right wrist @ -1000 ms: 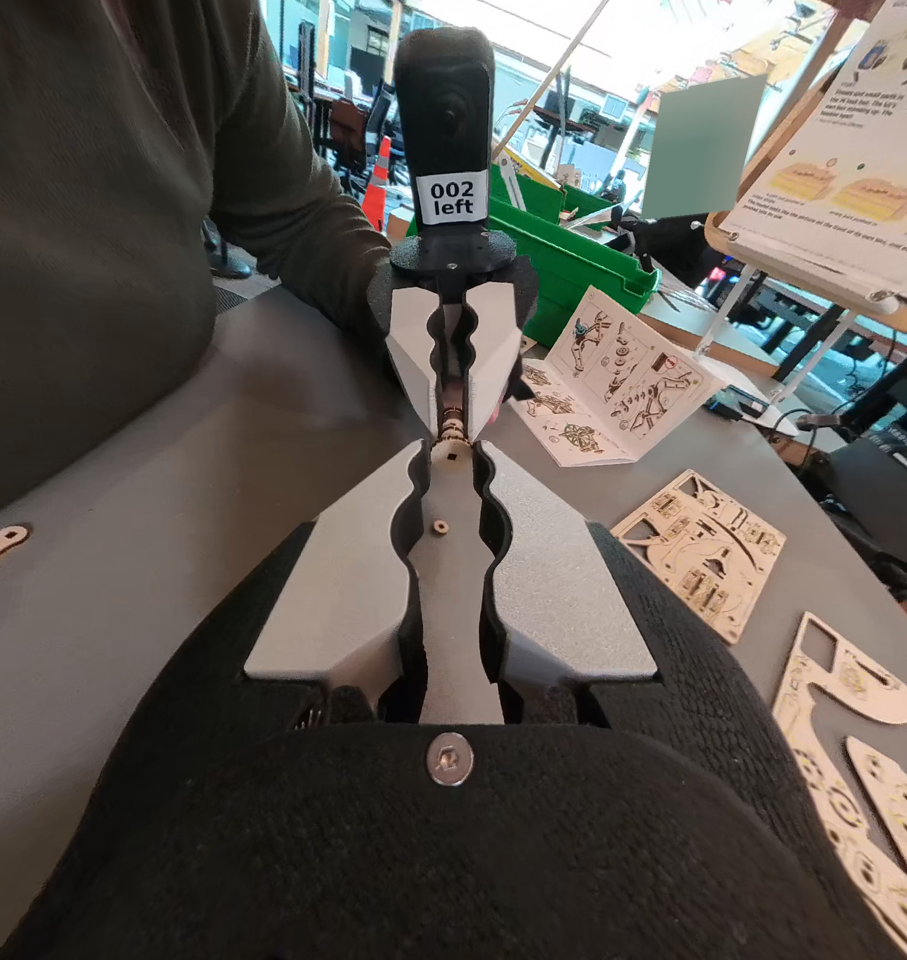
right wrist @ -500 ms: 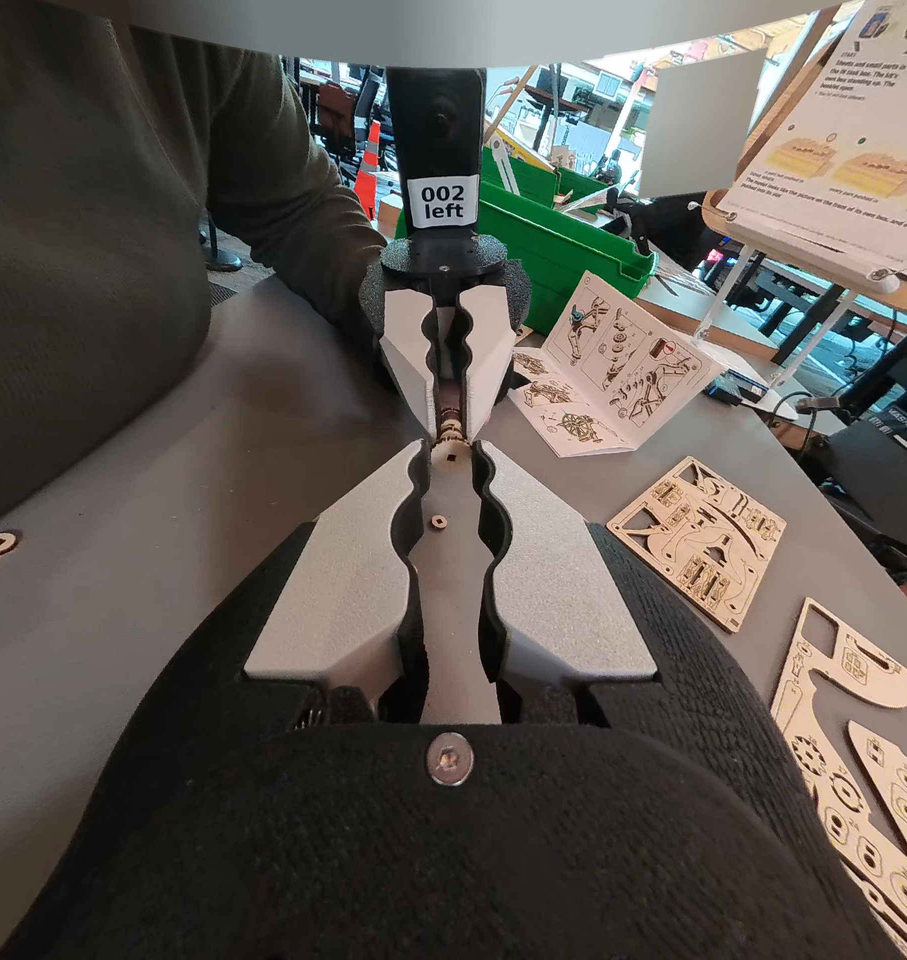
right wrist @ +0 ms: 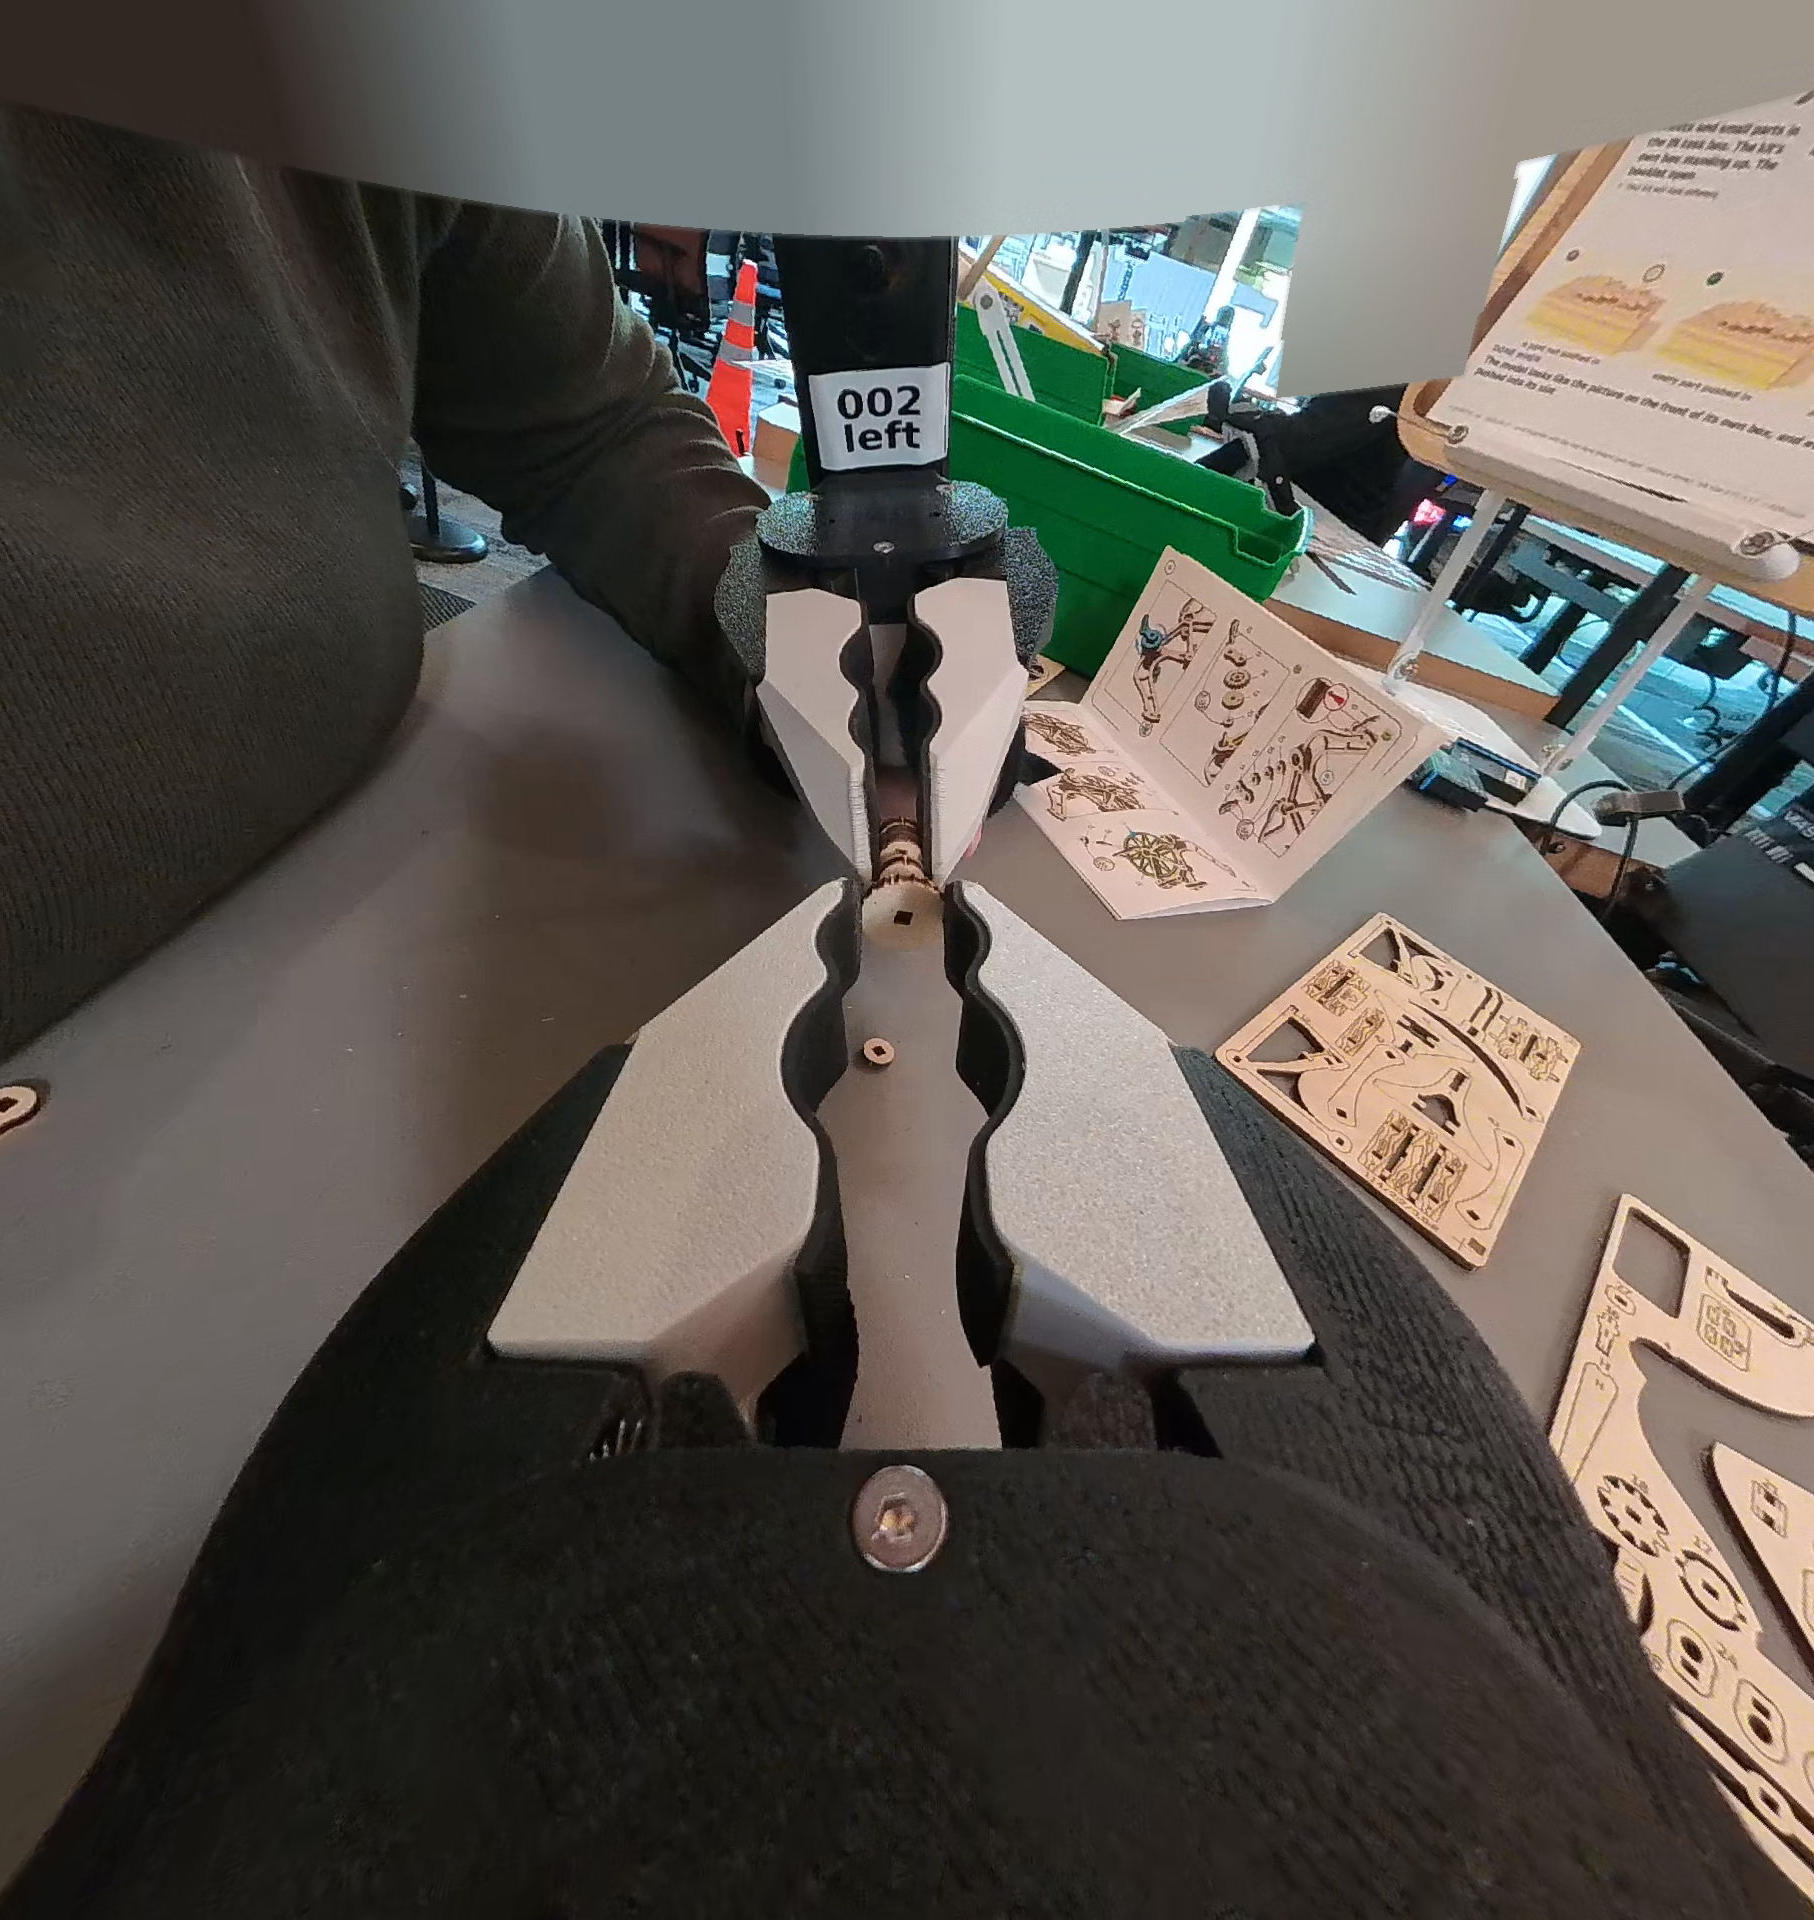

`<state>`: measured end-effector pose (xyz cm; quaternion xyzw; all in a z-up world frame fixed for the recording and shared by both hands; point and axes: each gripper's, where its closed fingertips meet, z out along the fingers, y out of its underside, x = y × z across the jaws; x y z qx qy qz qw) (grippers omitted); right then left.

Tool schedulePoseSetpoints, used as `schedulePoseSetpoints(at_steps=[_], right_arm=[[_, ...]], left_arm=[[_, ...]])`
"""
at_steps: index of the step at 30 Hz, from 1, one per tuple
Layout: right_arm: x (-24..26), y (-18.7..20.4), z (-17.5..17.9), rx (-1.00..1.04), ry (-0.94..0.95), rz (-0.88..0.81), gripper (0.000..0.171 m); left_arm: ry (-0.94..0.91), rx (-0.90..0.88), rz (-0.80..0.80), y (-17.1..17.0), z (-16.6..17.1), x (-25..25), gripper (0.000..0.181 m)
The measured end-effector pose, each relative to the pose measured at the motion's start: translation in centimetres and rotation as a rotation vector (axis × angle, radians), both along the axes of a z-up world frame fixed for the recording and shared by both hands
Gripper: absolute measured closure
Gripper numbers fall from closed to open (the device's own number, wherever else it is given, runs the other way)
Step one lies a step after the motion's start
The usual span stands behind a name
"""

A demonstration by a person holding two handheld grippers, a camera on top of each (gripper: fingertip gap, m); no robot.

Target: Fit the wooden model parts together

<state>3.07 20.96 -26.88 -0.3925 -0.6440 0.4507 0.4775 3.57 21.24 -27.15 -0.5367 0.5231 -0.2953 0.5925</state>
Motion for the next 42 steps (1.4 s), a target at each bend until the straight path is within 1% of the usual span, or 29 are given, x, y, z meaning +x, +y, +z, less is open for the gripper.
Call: schedulePoseSetpoints(at_steps=[6,10,12,13,16,19,21,24,25,27,31,42], right_arm=[[-0.1,-0.1,0.2,-0.006,0.010,0.004,0.157],[-0.2,0.1,1.3,-0.002,0.095,-0.013,0.156],[-0.1,0.1,1.9,0.003,0.113,-0.021,0.140],[0.0,0.2,1.9,-0.008,0.112,-0.024,0.138],[-0.1,0.1,1.9,-0.103,0.092,-0.002,0.140],[-0.2,0.0,1.8,-0.126,0.077,0.002,0.150],[-0.3,-0.3,1.6,-0.111,0.064,0.004,0.152],[-0.5,-0.5,1.7,-0.121,0.073,0.004,0.148],[-0.5,-0.4,1.7,-0.118,0.073,0.001,0.153],[-0.5,-0.4,1.7,-0.106,0.069,-0.001,0.156],[-0.4,-0.7,2.3,-0.097,0.112,0.008,0.156],[0.2,-1.3,5.3,-0.212,0.305,0.051,0.157]], left_arm=[[-0.015,0.002,-0.007,-0.1,0.2,-0.1,0.175],[-0.083,-0.030,-0.019,0.2,1.2,-0.4,0.175],[-0.111,-0.027,-0.008,0.4,1.7,-0.7,0.175],[-0.119,-0.011,-0.005,0.4,1.9,-0.8,0.175],[-0.091,0.075,-0.004,0.2,1.8,-0.7,0.175],[-0.067,0.135,-0.004,-0.2,1.7,-0.4,0.175],[-0.066,0.131,-0.003,-0.1,1.6,-0.4,0.175],[-0.062,0.134,-0.008,-0.2,1.6,-0.4,0.175],[-0.062,0.136,-0.013,-0.4,1.6,-0.3,0.175],[-0.063,0.141,-0.011,-0.4,1.6,-0.3,0.175],[-0.122,0.094,-0.029,-0.7,2.3,-0.2,0.175],[-0.427,-0.220,-0.134,-1.4,5.0,0.4,0.176]])
